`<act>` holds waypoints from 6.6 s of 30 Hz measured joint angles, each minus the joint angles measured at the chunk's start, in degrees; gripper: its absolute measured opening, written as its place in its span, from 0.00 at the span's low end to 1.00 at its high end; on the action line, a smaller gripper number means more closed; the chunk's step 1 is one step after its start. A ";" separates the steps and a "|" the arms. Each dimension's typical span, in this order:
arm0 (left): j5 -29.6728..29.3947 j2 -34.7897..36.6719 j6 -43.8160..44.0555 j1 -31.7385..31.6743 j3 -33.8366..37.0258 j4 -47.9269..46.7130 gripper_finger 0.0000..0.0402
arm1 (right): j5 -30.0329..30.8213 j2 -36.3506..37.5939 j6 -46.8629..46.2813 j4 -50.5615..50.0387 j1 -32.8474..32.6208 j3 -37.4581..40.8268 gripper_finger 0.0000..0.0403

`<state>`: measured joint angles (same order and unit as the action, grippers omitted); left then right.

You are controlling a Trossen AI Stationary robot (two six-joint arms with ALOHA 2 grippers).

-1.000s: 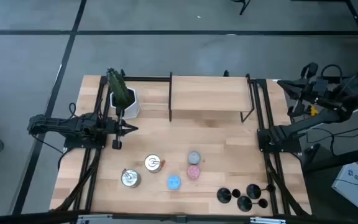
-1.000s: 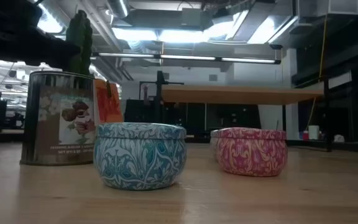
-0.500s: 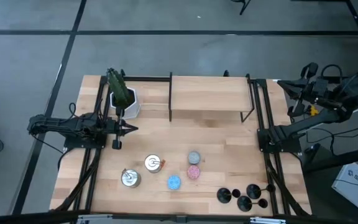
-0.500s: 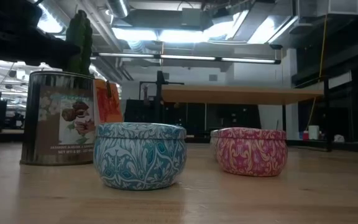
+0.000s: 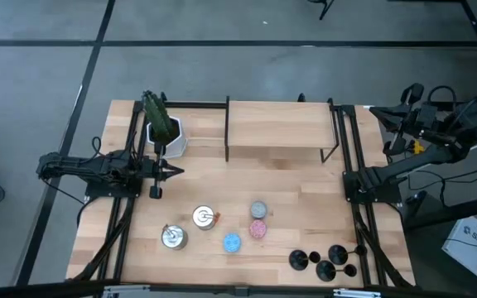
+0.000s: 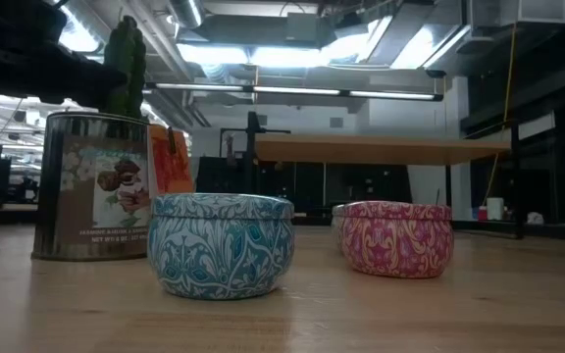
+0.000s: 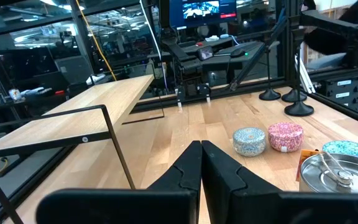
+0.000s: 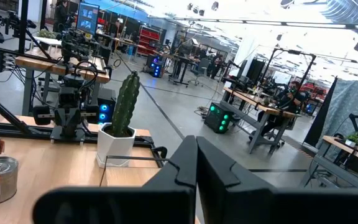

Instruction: Pick & Place candle stick holders

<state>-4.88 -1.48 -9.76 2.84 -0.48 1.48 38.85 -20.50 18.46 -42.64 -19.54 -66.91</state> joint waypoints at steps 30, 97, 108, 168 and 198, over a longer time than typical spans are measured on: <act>-0.01 0.00 0.00 0.01 0.01 0.00 0.01 | -22.35 -0.98 -15.93 0.40 0.01 0.00 0.01; -0.01 0.00 0.00 -0.01 0.00 0.00 0.01 | -70.42 -38.99 -53.82 -7.45 0.03 0.02 0.01; 0.01 -0.01 0.00 -0.01 0.00 0.00 0.01 | -65.68 -39.18 -52.65 -13.52 -0.47 0.01 0.01; 0.00 -0.01 0.00 0.01 0.00 -0.02 0.01 | -71.03 -46.22 -65.45 -22.33 -8.98 0.02 0.55; -0.01 0.00 0.00 -0.01 0.01 -0.02 0.01 | -59.94 -46.18 -69.05 -20.33 -19.34 0.02 0.55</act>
<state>-4.89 -1.48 -9.76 2.84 -0.48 1.45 -21.09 -66.67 -50.59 -62.98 -38.88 -66.89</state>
